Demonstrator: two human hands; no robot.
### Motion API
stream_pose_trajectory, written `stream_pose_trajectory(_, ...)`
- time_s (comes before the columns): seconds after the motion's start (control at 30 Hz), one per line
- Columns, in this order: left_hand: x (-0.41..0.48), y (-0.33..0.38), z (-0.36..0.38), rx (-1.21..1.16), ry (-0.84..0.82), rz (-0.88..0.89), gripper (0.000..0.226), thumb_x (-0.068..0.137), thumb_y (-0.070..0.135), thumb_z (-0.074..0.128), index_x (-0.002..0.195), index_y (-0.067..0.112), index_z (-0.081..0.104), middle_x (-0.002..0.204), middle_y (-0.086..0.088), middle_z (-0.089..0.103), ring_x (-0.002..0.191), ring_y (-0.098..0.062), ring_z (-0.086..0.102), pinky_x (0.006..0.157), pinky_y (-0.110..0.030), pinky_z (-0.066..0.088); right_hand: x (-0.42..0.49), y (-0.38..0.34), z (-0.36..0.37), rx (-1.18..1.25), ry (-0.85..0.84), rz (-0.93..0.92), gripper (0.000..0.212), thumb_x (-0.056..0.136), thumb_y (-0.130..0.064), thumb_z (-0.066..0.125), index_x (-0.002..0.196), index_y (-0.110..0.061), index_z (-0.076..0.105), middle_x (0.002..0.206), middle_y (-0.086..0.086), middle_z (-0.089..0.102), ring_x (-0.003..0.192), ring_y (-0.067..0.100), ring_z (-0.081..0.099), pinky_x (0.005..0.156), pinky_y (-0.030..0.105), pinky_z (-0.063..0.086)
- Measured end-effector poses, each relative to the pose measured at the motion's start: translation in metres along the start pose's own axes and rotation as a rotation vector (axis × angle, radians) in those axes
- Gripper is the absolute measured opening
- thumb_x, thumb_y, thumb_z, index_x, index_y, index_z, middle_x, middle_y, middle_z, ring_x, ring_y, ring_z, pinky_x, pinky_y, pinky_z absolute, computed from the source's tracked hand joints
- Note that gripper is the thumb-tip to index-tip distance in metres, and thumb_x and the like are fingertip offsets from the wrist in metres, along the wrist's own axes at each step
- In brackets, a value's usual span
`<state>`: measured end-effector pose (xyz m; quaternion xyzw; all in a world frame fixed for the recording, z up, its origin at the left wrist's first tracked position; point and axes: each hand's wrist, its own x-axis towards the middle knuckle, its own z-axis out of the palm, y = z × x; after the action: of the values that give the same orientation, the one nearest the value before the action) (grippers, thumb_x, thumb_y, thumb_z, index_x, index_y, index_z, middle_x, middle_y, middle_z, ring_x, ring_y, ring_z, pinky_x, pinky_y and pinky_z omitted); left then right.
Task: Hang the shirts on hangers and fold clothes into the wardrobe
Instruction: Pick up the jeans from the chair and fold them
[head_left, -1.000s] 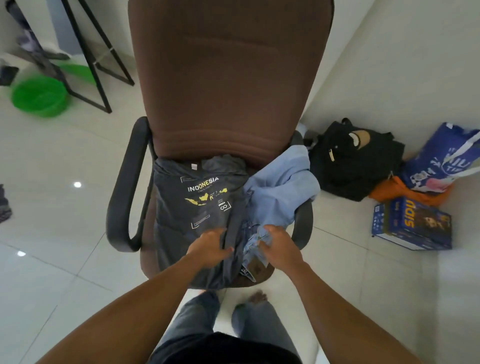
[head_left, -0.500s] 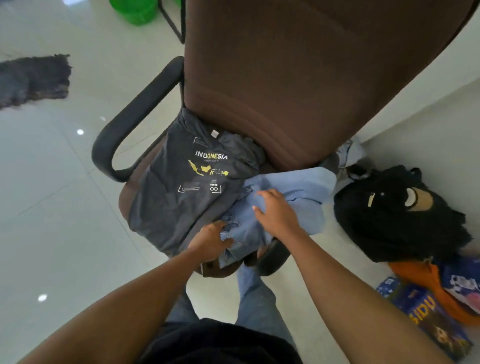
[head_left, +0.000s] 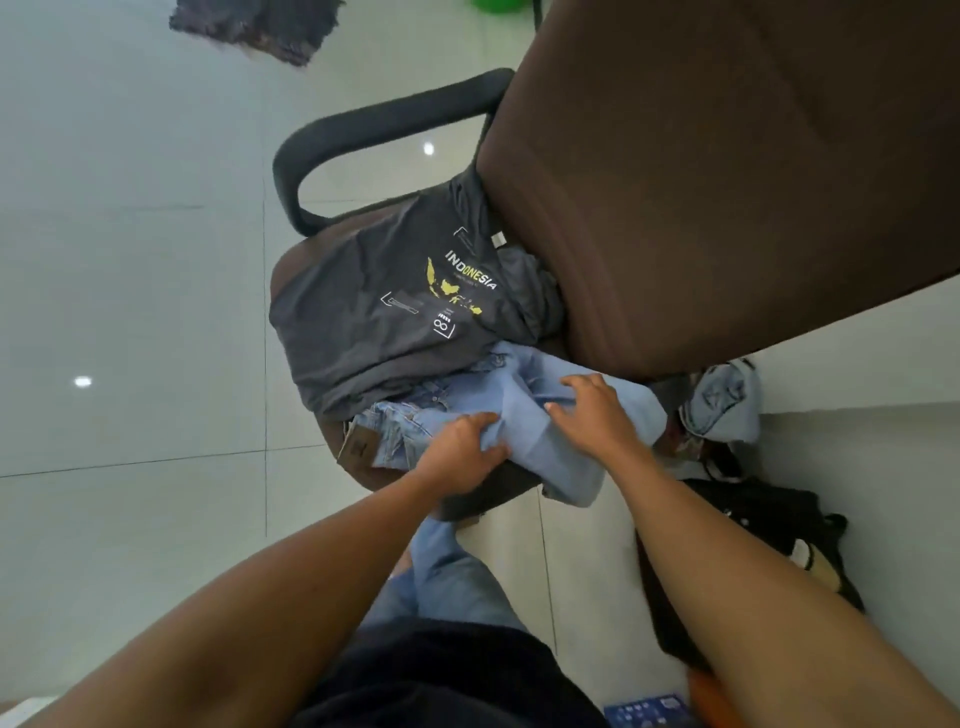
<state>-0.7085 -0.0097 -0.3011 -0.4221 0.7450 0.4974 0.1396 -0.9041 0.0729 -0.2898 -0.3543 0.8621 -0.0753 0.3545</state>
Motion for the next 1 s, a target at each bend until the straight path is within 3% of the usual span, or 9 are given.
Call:
stream_pose_trajectory(0.33, -0.012, 0.012, 0.039, -0.07, 0.116, -0.023, 0.065, 0.092, 0.049, 0.059, 0.149, 0.024, 0.039, 0.147, -0.006, 0.051, 0.125, -0.028, 0.056, 0.103, -0.046, 0.045, -0.016, 0.017, -0.006, -0.065, -0.072, -0.087, 0.048, 0.1, -0.028, 0.056, 0.144, -0.013, 0.047, 0.146, 0.011, 0.042, 0.125, 0.03, 0.052, 0.102, 0.041, 0.044)
stream_pose_trajectory(0.47, -0.007, 0.029, 0.054, -0.02, 0.246, -0.131, 0.065, 0.094, 0.056, 0.051, 0.149, 0.025, 0.037, 0.143, -0.006, 0.055, 0.127, -0.029, 0.054, 0.101, -0.047, 0.045, 0.003, 0.033, -0.019, -0.155, -0.106, -0.146, 0.049, 0.099, -0.028, 0.056, 0.145, -0.014, 0.045, 0.15, 0.011, 0.04, 0.131, 0.03, 0.048, 0.104, 0.042, 0.043)
stream_pose_trajectory(0.6, 0.006, 0.049, 0.066, -0.02, 0.328, -0.31, 0.063, 0.092, 0.056, 0.055, 0.148, 0.032, 0.037, 0.137, -0.003, 0.058, 0.126, -0.027, 0.054, 0.104, -0.054, 0.041, 0.041, 0.043, -0.031, -0.256, -0.229, -0.185, 0.058, 0.099, -0.035, 0.054, 0.152, -0.019, 0.035, 0.151, 0.014, 0.041, 0.136, 0.035, 0.043, 0.109, 0.048, 0.038)
stream_pose_trajectory(0.7, 0.012, 0.063, 0.074, -0.029, 0.381, -0.398, 0.057, 0.094, 0.046, 0.058, 0.146, 0.036, 0.04, 0.138, -0.003, 0.058, 0.127, -0.028, 0.053, 0.107, -0.056, 0.035, 0.056, 0.055, -0.032, -0.362, -0.347, -0.206, 0.067, 0.099, -0.047, 0.049, 0.157, -0.023, 0.024, 0.152, 0.014, 0.043, 0.136, 0.038, 0.043, 0.109, 0.05, 0.037)
stream_pose_trajectory(0.77, 0.014, 0.07, 0.079, -0.067, 0.456, -0.403, 0.052, 0.097, 0.035, 0.057, 0.147, 0.034, 0.042, 0.138, -0.004, 0.058, 0.126, -0.029, 0.054, 0.107, -0.051, 0.036, 0.062, 0.063, -0.029, -0.354, -0.379, -0.233, 0.065, 0.1, -0.047, 0.049, 0.156, -0.024, 0.027, 0.15, 0.011, 0.048, 0.134, 0.036, 0.046, 0.108, 0.048, 0.039)
stream_pose_trajectory(0.87, 0.009, 0.073, 0.087, -0.17, 0.562, -0.386, 0.05, 0.095, 0.021, 0.059, 0.144, 0.023, 0.049, 0.135, -0.013, 0.059, 0.123, -0.033, 0.055, 0.103, -0.044, 0.044, 0.061, 0.063, -0.03, -0.182, -0.328, -0.316, 0.054, 0.098, -0.034, 0.06, 0.148, -0.021, 0.043, 0.143, 0.01, 0.055, 0.128, 0.033, 0.053, 0.1, 0.041, 0.046)
stream_pose_trajectory(1.0, -0.017, 0.084, 0.092, -0.26, 0.699, -0.36, 0.046, 0.087, 0.012, 0.065, 0.133, 0.013, 0.062, 0.121, -0.016, 0.063, 0.112, -0.032, 0.06, 0.098, -0.037, 0.045, 0.035, 0.066, -0.035, -0.058, -0.265, -0.52, 0.05, 0.097, -0.021, 0.057, 0.145, -0.018, 0.045, 0.137, 0.012, 0.052, 0.121, 0.032, 0.055, 0.098, 0.042, 0.047)
